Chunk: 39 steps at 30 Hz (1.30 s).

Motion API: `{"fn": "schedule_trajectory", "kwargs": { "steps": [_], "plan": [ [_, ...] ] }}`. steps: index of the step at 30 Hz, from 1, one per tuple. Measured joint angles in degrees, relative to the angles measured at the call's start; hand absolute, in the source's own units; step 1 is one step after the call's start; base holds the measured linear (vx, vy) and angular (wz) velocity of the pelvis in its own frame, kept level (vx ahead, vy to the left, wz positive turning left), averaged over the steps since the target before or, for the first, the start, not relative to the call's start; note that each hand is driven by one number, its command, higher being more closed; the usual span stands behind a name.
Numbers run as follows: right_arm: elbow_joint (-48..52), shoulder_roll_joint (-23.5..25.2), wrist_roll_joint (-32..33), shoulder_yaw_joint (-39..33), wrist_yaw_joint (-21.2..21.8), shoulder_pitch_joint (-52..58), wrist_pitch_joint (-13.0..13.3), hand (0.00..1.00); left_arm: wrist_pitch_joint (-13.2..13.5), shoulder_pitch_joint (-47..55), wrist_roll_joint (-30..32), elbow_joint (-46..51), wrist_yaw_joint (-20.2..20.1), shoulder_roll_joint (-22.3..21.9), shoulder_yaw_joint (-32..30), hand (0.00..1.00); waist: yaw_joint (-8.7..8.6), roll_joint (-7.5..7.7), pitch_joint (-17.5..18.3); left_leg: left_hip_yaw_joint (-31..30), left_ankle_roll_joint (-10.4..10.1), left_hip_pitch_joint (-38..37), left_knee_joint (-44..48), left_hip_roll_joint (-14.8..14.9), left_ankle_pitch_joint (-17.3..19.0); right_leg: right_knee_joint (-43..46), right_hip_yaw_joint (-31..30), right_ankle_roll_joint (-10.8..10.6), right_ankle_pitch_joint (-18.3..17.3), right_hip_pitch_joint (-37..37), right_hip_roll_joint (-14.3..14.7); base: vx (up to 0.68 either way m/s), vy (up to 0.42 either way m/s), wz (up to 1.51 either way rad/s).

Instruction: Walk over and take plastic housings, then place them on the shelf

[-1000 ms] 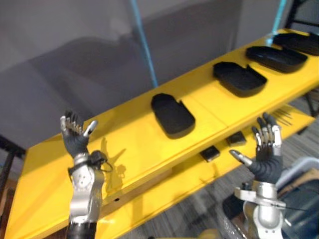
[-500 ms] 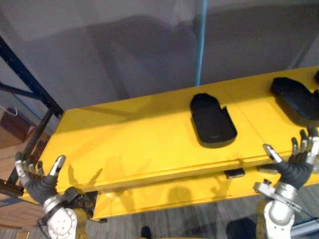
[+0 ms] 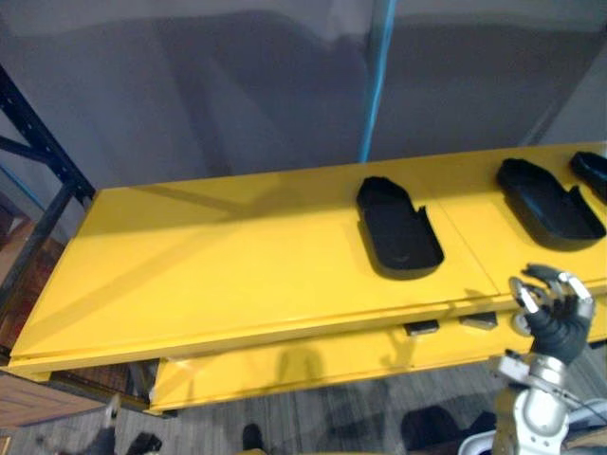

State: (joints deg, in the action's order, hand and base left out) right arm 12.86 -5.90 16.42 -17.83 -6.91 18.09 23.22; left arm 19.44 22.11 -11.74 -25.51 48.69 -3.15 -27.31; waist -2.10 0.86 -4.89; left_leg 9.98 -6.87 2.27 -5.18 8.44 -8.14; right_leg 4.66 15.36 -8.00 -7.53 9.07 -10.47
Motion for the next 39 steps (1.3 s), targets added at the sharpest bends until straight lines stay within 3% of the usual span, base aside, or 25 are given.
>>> {"fn": "schedule_trajectory", "kwargs": {
  "steps": [4,8,10,16,19,26,29,39],
  "plan": [
    [0.01,-0.02,7.2,0.16,9.31,0.67,-2.66,1.0,1.54,0.01,-4.21,-6.45,-2.98,-0.14,-1.46,0.0,-0.03,0.23,0.2,0.17,-0.03,0.79,0.0,0.53,0.02,-0.67,0.16,0.28,0.41,-0.13,0.65,-0.04,-0.006,0.01],
    [-0.19,-0.59,11.18,1.33,18.25,0.73,-7.4,1.0,1.71,-0.07,-12.75,-13.11,-13.06,-0.24,-1.79,0.0,-0.11,-0.09,0.2,1.61,-0.89,0.86,0.01,2.1,-0.69,-0.99,0.2,0.29,0.43,-0.64,1.81,-0.01,-0.042,0.0],
    [-1.7,-1.21,12.5,2.08,19.72,0.6,-8.58,1.0,1.66,-0.2,-13.04,-15.65,-16.37,-0.12,-1.41,0.0,-0.1,0.08,0.09,1.68,-0.8,0.78,0.0,2.17,-0.81,-1.13,0.2,0.76,0.12,-0.52,1.86,0.0,-0.016,-0.01],
    [-11.31,-1.03,15.44,7.53,22.49,-0.51,-12.33,1.0,0.13,-2.12,-17.17,-21.22,-22.39,1.35,-0.58,0.0,-0.07,1.4,-0.49,1.84,-0.57,0.69,0.0,1.73,-0.97,-1.21,0.21,0.72,0.08,-0.14,1.44,0.0,0.0,0.0],
    [-15.13,-0.58,14.91,9.17,23.35,-2.46,-12.33,1.0,-0.7,-2.61,-17.17,-22.48,-24.67,2.71,1.71,0.0,0.01,2.14,-0.89,1.75,-0.57,0.68,0.0,1.51,-0.98,-1.21,0.25,0.72,0.07,0.01,1.28,0.01,0.0,0.01],
    [-19.97,-1.08,12.65,9.05,23.36,-7.6,-12.32,1.0,-1.32,-4.56,-17.49,-22.86,-26.86,3.36,4.06,0.0,0.61,1.63,-1.26,1.46,-0.49,0.5,0.0,0.76,-0.91,-1.22,0.57,0.56,-0.08,0.46,0.61,0.0,0.007,0.02],
    [-21.1,-1.19,11.97,8.94,23.16,-8.54,-12.28,1.0,-2.48,-4.67,-17.45,-22.97,-28.1,4.72,6.07,0.0,1.15,2.12,-1.77,1.3,-0.56,-0.22,-0.01,0.66,-0.82,-1.21,1.0,0.6,-0.38,1.14,0.51,0.0,-0.002,0.02],
    [-21.26,-2.57,9.77,7.68,23.04,-11.92,-11.73,1.0,-3.9,-4.82,-17.46,-23.46,-31.32,4.99,6.21,0.0,1.22,3.32,-2.11,-0.76,-0.61,0.83,-0.01,-0.19,-0.92,-1.21,3.37,0.44,-0.72,1.89,0.12,0.01,-0.004,0.11]
  ]
}}
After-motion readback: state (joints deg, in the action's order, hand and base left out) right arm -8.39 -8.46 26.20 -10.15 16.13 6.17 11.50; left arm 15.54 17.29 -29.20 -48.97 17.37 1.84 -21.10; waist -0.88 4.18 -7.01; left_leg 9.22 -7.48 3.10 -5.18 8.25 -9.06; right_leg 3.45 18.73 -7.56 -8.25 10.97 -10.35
